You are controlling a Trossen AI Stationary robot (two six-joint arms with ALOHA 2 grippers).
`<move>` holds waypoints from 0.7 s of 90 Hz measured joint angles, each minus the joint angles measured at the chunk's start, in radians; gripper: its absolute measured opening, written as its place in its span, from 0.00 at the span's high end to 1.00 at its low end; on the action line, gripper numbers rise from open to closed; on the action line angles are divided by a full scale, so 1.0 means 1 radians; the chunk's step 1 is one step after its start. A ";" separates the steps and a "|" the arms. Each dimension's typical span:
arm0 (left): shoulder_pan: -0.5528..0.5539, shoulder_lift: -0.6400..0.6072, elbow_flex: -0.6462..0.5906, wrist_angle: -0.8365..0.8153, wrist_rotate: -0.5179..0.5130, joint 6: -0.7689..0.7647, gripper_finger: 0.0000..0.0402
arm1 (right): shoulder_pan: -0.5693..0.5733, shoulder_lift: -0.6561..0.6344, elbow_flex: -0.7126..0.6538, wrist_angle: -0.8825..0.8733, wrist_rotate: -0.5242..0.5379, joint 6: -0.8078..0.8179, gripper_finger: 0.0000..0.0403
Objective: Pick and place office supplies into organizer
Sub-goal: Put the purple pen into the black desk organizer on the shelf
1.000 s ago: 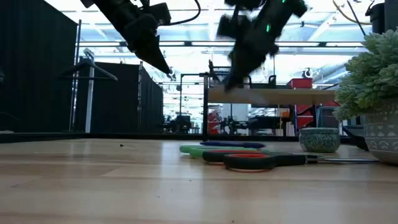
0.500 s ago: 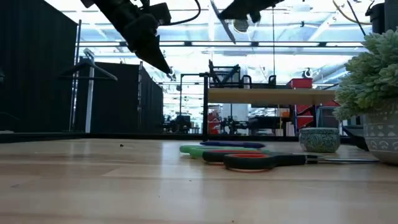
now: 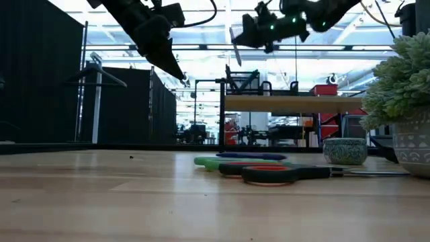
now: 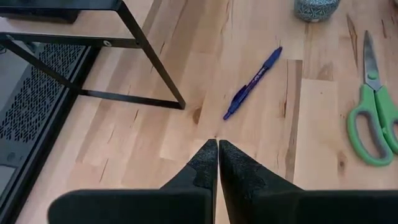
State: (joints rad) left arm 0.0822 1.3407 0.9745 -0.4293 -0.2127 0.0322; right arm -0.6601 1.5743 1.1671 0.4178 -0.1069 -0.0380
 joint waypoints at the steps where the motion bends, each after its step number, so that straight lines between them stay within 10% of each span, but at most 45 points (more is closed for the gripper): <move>1: 0.000 0.000 0.000 0.000 0.000 0.000 0.99 | -0.002 0.005 0.000 0.000 0.000 0.002 0.98; 63: 0.000 0.000 0.000 0.000 0.000 0.000 0.99 | 0.013 0.056 0.000 -0.134 -0.031 0.026 0.95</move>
State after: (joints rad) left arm 0.0826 1.3407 0.9745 -0.4290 -0.2127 0.0323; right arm -0.6468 1.6306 1.1671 0.2836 -0.1377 -0.0119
